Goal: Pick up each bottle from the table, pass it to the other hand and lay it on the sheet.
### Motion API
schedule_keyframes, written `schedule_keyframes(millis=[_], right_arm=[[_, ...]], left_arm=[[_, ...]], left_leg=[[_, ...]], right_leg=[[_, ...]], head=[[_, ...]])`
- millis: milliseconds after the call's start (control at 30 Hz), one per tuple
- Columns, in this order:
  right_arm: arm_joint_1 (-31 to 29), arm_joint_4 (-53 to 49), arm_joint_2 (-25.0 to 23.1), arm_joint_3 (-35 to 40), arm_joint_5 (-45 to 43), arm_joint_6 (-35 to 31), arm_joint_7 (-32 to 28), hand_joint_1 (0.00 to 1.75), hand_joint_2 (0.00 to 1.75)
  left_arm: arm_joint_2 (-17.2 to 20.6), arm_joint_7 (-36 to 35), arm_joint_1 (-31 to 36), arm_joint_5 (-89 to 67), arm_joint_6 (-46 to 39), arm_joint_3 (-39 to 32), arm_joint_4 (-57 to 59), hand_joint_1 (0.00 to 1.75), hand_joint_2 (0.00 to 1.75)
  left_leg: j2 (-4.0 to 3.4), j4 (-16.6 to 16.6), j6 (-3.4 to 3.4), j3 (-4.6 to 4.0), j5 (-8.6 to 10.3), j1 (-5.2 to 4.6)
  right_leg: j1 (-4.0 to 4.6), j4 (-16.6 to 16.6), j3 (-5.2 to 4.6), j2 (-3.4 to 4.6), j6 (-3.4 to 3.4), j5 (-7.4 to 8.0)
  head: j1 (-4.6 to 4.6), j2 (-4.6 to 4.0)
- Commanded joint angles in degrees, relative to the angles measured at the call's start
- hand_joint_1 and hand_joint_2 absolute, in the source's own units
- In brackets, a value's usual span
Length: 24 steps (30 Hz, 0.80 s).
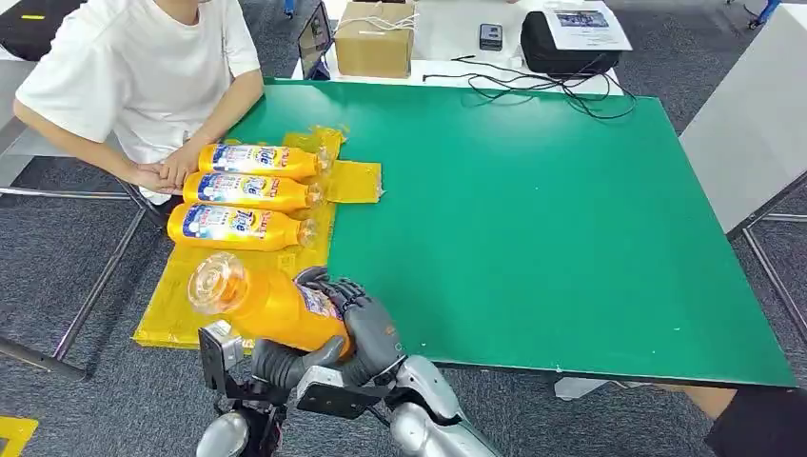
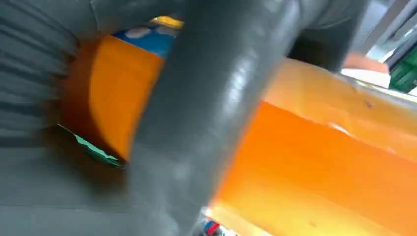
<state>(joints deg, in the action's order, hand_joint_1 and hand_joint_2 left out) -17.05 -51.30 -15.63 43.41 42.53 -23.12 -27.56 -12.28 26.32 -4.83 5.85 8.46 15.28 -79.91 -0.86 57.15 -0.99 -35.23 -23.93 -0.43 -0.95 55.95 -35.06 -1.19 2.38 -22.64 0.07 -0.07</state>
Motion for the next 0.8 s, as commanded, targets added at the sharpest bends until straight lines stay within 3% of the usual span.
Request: schedule_keyframes(millis=[33,300,467,700,800], right_arm=[[1.02,6.35,-0.76,4.11,2.36,-6.15,0.27,0.00,0.00],[0.06,7.75,-1.02,5.43,2.90,-9.72,0.29,0.00,0.00],[-1.30,10.23,-1.11,6.50,6.58,-15.87,1.87,0.00,0.00],[-0.37,7.39,-2.22,3.17,14.73,-16.88,1.78,0.00,0.00],[-0.70,7.19,-2.11,4.55,13.50,-16.88,2.43,0.00,0.00]], left_arm=[[-2.49,-2.81,4.91,5.71,-0.29,-0.91,3.23,1.75,1.75],[-2.13,-2.93,5.83,6.97,-1.54,-0.52,3.86,1.75,1.75],[-1.88,-3.67,7.30,5.70,-6.45,-1.28,6.21,1.75,1.75],[3.94,-3.59,15.09,-19.61,-25.41,-4.87,15.64,1.75,1.75],[4.41,-2.62,16.80,-22.22,-24.60,-8.88,19.03,1.75,1.75]], left_leg=[[0.30,-0.01,0.09,0.31,-0.11,0.13],[0.22,-0.05,0.07,0.18,-0.03,0.08],[0.26,-0.04,0.09,0.27,-0.07,0.12],[0.17,-0.09,0.09,0.16,0.02,0.05],[0.21,-0.10,0.14,0.27,0.00,0.13]], right_leg=[[0.10,-0.08,0.42,-0.15,-0.10,-0.16],[0.06,-0.07,0.24,-0.11,-0.08,-0.07],[0.09,-0.09,0.36,-0.12,-0.10,-0.11],[0.04,-0.06,0.20,-0.06,-0.09,-0.02],[0.12,-0.09,0.34,-0.07,-0.14,-0.05]], head=[[0.00,0.00],[-0.02,0.00],[0.00,0.00],[0.02,0.00],[-0.02,0.00]])
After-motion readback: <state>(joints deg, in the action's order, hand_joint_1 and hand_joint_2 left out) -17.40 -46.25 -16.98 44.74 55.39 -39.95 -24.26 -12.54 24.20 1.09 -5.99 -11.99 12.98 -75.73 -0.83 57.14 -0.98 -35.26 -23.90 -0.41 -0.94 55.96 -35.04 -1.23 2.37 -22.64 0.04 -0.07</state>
